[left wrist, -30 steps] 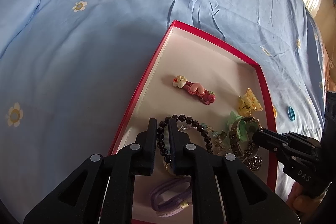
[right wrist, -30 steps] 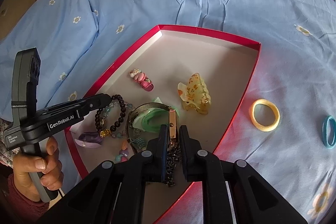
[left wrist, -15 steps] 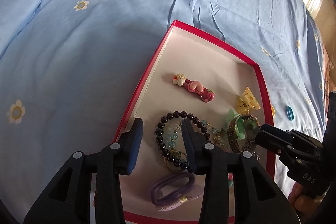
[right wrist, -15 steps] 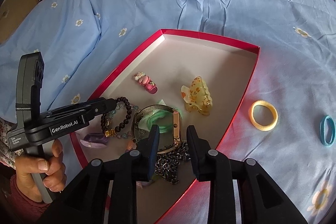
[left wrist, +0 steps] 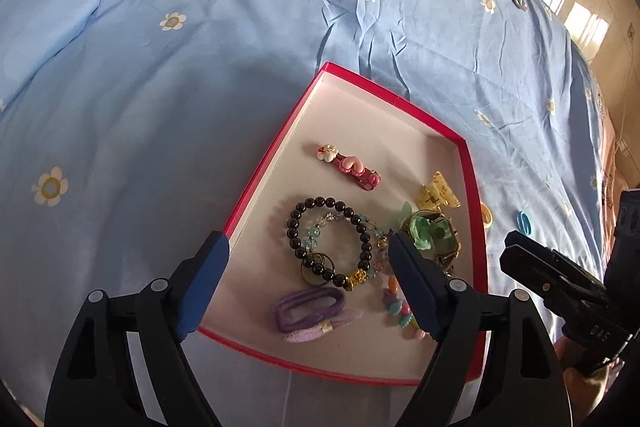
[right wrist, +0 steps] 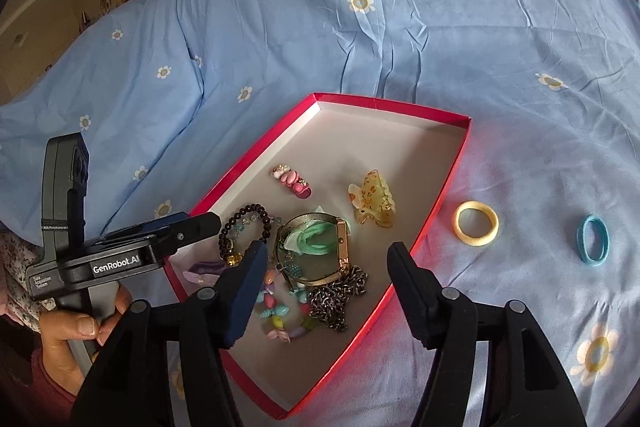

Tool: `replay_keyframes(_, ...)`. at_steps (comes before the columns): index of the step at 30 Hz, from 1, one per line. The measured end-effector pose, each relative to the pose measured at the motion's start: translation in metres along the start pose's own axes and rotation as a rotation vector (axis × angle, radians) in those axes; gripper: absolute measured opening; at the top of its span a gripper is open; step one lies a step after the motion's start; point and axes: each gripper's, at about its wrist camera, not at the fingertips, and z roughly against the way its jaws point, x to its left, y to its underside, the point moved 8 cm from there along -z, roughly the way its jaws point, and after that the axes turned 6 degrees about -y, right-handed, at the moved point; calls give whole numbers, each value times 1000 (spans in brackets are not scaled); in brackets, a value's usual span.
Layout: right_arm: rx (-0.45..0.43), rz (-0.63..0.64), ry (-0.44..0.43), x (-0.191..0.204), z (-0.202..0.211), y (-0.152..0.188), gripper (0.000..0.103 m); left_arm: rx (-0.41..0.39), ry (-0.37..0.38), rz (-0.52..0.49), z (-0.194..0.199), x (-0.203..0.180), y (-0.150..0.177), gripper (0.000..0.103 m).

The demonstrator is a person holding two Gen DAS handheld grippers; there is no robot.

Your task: Organize jewelry

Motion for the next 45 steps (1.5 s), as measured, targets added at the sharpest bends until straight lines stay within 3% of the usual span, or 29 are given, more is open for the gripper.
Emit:
replay_keyframes(8, -37, -15, -52, 10, 9, 13, 71, -4, 42, 89, 16, 10, 20, 85)
replay_keyframes(17, -82, -18, -82, 18, 24, 21, 79, -38, 64, 103, 39, 7, 35, 89)
replay_keyframes(29, -127, 72, -23, 30, 51, 27, 92, -137, -69, -4, 70, 10, 51, 97)
replay_keyframes(34, -146, 178, 15, 47, 68, 24, 93, -186, -76, -71, 91, 5, 53, 97)
replay_keyframes(39, -215, 279, 64, 64, 100, 14, 103, -266, -95, -116, 119, -2, 52, 103)
replay_keyframes(42, -202, 284, 68, 64, 100, 17, 103, -264, -150, -138, 113, -2, 59, 103)
replay_keyframes(45, -169, 272, 69, 58, 89, 32, 103, -239, -160, -140, 102, -3, 71, 103)
